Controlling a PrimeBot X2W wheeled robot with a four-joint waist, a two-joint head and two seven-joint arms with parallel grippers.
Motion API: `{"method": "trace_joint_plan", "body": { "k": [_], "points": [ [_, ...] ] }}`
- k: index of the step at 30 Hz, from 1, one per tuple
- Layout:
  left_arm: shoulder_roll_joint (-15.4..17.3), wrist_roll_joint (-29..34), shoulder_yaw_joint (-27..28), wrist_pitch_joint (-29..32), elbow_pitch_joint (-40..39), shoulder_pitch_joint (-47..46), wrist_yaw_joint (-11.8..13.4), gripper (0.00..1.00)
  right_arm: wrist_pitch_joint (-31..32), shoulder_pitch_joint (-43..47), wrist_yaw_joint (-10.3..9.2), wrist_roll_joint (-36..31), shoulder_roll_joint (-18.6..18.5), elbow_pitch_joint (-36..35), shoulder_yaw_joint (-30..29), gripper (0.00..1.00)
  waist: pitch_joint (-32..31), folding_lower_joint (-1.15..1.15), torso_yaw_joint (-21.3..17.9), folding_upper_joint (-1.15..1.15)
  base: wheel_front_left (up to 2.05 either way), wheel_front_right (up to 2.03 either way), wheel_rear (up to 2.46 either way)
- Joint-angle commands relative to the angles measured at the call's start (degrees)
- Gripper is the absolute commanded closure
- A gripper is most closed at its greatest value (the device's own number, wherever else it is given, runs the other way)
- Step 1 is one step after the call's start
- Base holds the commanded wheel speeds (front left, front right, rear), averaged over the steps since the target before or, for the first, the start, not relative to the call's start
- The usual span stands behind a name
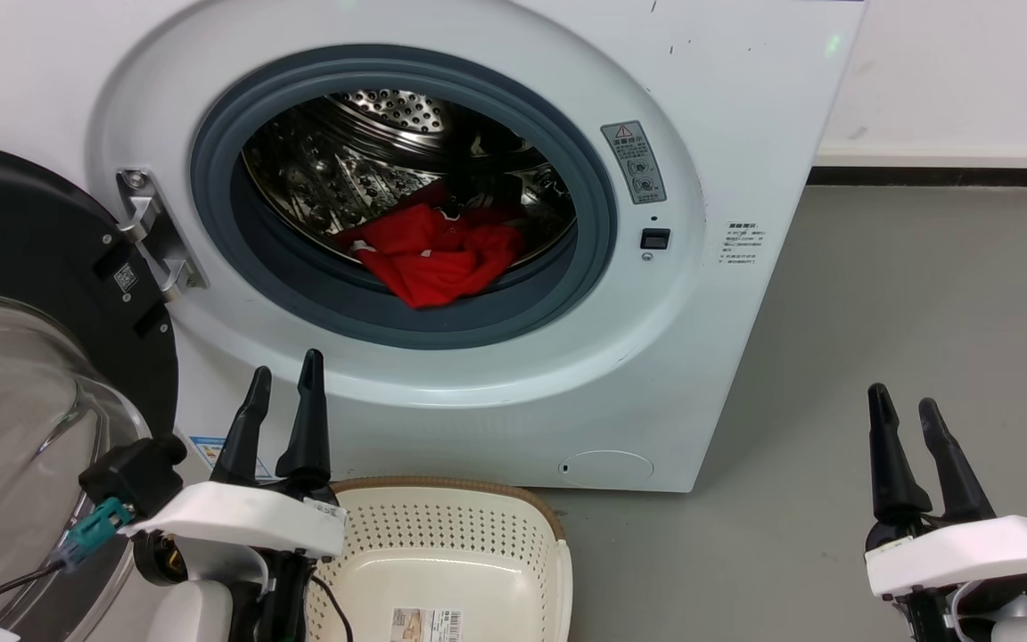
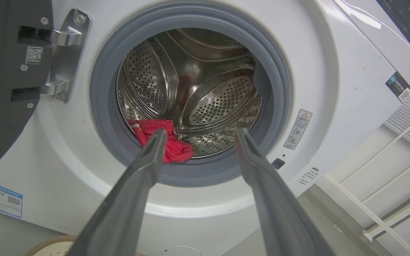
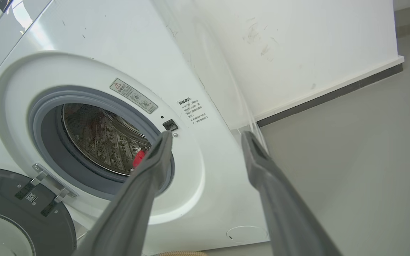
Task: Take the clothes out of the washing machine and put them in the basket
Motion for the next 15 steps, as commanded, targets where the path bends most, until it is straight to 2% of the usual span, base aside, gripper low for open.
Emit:
{"method": "trace_joint_plan", "body": {
  "k": [1,15],
  "points": [
    [0.37,1.97,-0.36,-0.58,-0.41,-1.3,0.11,0.0,-0.55,0.0,0.0,-2.14,0.01,-0.45,0.03,0.0,0.01,0.0,0.04,0.0,0.0,0.0,0.0],
    [1.54,13.35,-2.7,-2.98,0.85,-1.76,1.53,0.0,-1.28,0.87,0.0,-14.14,0.02,-0.41,-0.49,0.0,0.03,0.0,0.53,0.0,0.0,0.0,0.0]
  ]
}}
